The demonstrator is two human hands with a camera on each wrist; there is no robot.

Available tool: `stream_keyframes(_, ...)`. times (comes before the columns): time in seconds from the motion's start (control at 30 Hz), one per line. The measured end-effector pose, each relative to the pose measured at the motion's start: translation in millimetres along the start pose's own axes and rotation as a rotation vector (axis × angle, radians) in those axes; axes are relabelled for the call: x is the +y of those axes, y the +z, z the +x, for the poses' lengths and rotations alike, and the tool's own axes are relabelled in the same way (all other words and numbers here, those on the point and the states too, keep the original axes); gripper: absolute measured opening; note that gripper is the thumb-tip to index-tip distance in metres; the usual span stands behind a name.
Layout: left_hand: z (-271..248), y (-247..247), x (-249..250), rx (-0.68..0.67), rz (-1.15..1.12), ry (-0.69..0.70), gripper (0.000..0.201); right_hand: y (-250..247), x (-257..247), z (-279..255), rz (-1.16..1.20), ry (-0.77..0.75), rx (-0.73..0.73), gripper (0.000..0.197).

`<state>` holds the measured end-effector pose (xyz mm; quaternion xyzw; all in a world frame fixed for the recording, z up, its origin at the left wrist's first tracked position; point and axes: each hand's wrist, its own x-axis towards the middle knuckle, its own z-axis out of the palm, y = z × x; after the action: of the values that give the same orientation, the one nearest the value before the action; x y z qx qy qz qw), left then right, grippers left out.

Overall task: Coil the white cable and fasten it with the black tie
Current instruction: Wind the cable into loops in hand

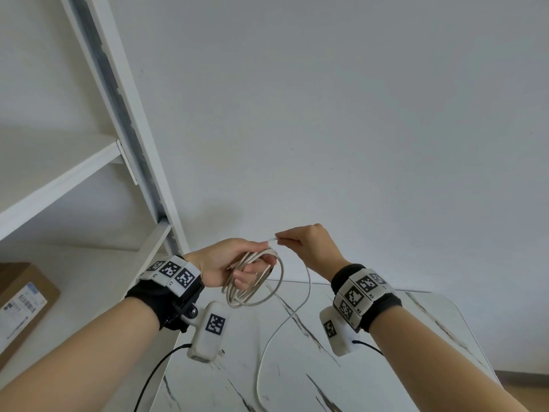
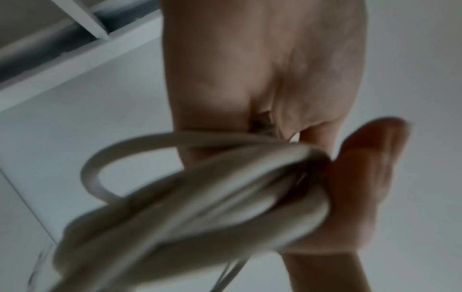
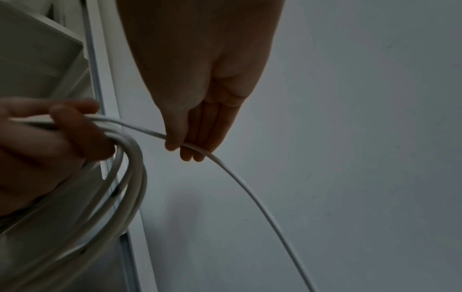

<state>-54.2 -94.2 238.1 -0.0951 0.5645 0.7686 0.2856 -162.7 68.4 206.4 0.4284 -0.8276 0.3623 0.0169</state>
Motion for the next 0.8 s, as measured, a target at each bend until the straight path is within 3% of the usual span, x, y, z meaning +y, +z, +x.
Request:
stream_keyframes(0.2,-1.7,5.5,12.3,-0.065,-0.144,0.186,0.034,25.6,8.4,-6.7,0.248,0.212,0.071,0.016)
stream_keyframes(0.43,4.3,11.0,23.3,-0.029,-0.307,0.386,0.031,47.6,12.4,-16.6,0.248,0.325,0.000,0.013)
stream_keyframes(0.8,18.9,0.6,43.9,0.354,-0.568,0.582,0.032,57.9,-4.2,-30.8,0.306,0.322,-0.323,0.017)
